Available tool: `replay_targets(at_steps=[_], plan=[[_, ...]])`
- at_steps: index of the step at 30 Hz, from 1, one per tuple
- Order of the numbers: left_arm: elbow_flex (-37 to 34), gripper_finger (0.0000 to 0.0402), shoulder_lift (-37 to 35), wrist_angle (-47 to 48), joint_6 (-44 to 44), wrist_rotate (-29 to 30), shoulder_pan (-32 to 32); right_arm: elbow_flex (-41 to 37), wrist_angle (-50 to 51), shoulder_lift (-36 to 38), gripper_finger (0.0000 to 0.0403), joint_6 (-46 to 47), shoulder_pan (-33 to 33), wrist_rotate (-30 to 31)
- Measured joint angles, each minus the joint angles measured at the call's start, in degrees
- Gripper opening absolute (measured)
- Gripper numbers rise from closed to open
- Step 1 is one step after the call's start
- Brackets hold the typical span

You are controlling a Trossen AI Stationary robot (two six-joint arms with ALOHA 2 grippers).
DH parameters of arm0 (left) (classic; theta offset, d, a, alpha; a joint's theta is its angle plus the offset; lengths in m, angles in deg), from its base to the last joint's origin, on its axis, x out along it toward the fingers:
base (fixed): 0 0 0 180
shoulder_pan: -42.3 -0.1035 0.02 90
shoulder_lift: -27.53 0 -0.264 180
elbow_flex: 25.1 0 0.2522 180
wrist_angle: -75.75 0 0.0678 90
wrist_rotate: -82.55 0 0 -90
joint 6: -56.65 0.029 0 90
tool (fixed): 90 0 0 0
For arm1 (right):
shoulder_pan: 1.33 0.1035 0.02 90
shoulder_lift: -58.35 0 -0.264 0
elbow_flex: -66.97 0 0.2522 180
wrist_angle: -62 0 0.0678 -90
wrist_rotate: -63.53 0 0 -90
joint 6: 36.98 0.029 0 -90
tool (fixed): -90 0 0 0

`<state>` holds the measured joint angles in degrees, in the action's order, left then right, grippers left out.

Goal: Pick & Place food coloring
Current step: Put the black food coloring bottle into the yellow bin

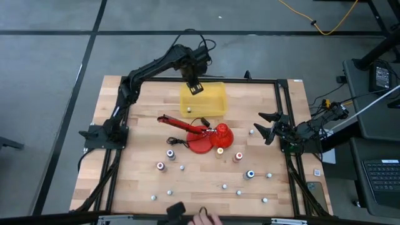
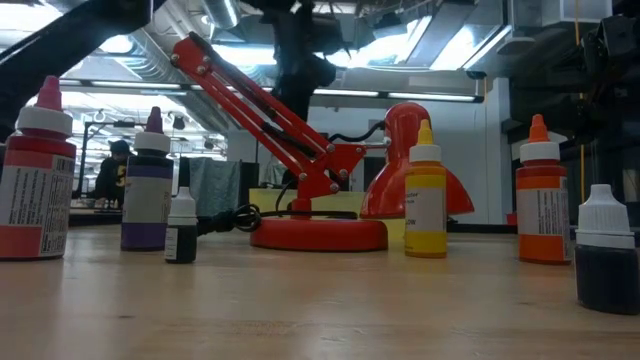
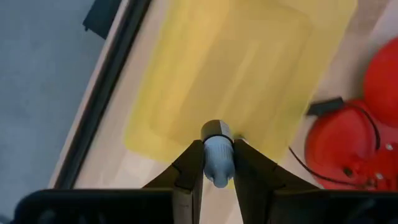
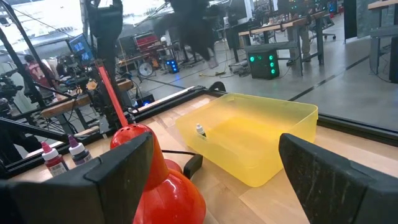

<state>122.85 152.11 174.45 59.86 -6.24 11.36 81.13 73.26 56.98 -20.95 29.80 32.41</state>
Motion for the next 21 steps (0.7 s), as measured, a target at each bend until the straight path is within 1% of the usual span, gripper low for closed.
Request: replay_targets(at_steps=[7,11,21], plan=[[0.0,0.0063,1.5,-0.9,2.7,0.1,-3.7,0.0,0.0,0.0,0.0347,0.0,0.0,0.0],[0.0,0.0063,2.1,-1.4,3.0,0.2,-4.2,0.0,0.0,0.0,0.0347,0.0,0.0,0.0],[-0.1,0.0063,4.5,-1.8,1.7,0.7,-3.1,0.0,0.0,0.0,0.0347,0.0,0.0,0.0]])
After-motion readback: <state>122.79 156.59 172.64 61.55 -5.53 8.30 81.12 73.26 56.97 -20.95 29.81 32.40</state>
